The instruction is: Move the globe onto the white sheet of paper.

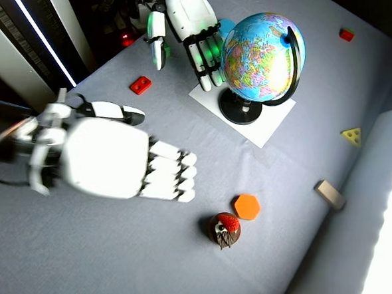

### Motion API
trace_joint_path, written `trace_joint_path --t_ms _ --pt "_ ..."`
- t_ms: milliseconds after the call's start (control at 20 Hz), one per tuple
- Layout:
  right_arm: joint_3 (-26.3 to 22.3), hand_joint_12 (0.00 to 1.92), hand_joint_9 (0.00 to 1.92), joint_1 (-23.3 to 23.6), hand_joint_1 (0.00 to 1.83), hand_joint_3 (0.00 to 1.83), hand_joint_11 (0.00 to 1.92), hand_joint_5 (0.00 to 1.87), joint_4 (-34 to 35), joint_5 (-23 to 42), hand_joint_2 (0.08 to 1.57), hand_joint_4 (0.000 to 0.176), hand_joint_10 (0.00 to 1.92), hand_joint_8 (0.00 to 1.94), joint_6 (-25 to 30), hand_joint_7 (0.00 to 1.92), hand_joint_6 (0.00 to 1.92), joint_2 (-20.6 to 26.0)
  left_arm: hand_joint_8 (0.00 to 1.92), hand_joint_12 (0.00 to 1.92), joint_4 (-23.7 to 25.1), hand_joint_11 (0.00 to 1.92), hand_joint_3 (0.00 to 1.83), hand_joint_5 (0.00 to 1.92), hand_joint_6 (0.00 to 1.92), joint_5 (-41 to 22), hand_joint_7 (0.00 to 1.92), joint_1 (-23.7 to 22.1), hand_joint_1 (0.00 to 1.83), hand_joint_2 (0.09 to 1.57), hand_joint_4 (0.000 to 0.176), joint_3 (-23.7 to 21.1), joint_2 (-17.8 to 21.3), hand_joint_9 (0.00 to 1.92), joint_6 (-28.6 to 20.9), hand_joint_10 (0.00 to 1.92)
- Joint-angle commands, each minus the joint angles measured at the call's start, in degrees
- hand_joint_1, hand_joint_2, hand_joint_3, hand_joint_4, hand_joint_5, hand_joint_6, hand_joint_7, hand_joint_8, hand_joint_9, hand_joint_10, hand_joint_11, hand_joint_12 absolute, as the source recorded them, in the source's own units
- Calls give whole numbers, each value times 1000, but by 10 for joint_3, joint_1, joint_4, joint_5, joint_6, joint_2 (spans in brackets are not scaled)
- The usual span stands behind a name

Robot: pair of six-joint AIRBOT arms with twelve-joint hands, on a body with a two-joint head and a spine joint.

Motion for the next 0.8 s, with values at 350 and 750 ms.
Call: trace_joint_path --t_ms 350,750 --pt "-48 130 134 -4 59 1 0 109 -23 -149 1122 0 6 5 128 108 5 -33 4 0 -297 0 0 65 9 15 9 -230 0 1177 43 -96 11 0 259 0" --pt "-106 1415 626 -7 42 0 0 681 -152 -249 1133 0 402 86 188 837 372 -55 169 1330 -587 0 17 615 123 9 756 -366 0 1305 16 -83 -28 622 432 205"
